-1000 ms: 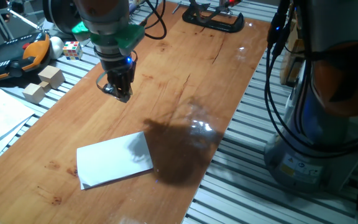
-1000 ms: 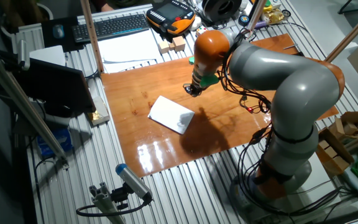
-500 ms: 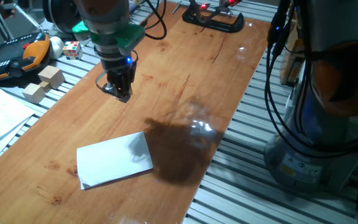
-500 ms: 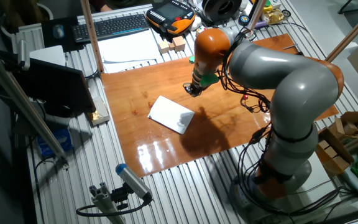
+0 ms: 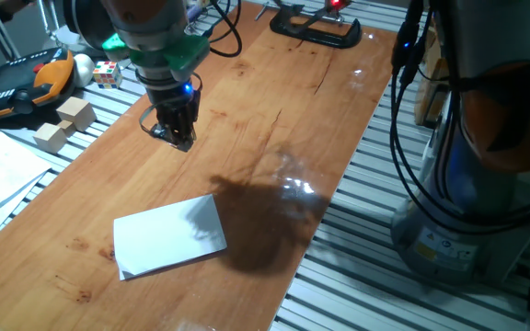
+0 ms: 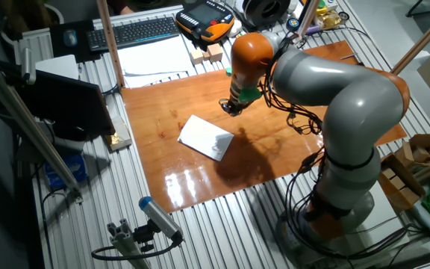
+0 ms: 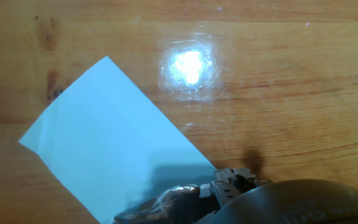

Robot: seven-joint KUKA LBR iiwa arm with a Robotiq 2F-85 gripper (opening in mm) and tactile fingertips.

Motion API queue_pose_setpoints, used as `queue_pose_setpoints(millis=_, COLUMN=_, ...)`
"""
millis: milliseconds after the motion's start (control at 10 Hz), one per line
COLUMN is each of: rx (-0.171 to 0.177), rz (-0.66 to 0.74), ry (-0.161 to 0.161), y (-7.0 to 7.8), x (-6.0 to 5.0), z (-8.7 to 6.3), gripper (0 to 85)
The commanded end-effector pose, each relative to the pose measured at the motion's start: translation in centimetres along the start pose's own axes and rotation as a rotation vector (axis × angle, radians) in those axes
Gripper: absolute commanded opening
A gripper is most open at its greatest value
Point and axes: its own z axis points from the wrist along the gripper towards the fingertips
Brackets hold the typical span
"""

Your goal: Unfold a piece of paper

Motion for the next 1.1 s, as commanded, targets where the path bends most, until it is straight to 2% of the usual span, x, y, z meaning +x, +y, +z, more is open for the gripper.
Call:
queue_pose_setpoints(millis=0, rx=-0.004, rz=0.008, ry=0.01, y=0.0, x=0.0, z=0.0, gripper=2.0)
queue_pose_setpoints(millis=400, rx=0.003, rz=0.031, ry=0.019, y=0.0, x=0.0, z=0.0, gripper=2.0)
queue_pose_setpoints(millis=500, rx=-0.003, rz=0.022, ry=0.018, y=0.5, x=-0.2, z=0.1, gripper=2.0)
queue_pose_setpoints(millis=600, rx=-0.006, rz=0.022, ry=0.015, y=1.4, x=-0.6, z=0.1, gripper=2.0)
queue_pose_setpoints(millis=900, rx=-0.011, rz=0.004, ry=0.01, y=5.3, x=-1.6, z=0.0, gripper=2.0)
queue_pose_setpoints(millis=1000, rx=-0.001, rz=-0.006, ry=0.004, y=6.8, x=-1.9, z=-0.1, gripper=2.0)
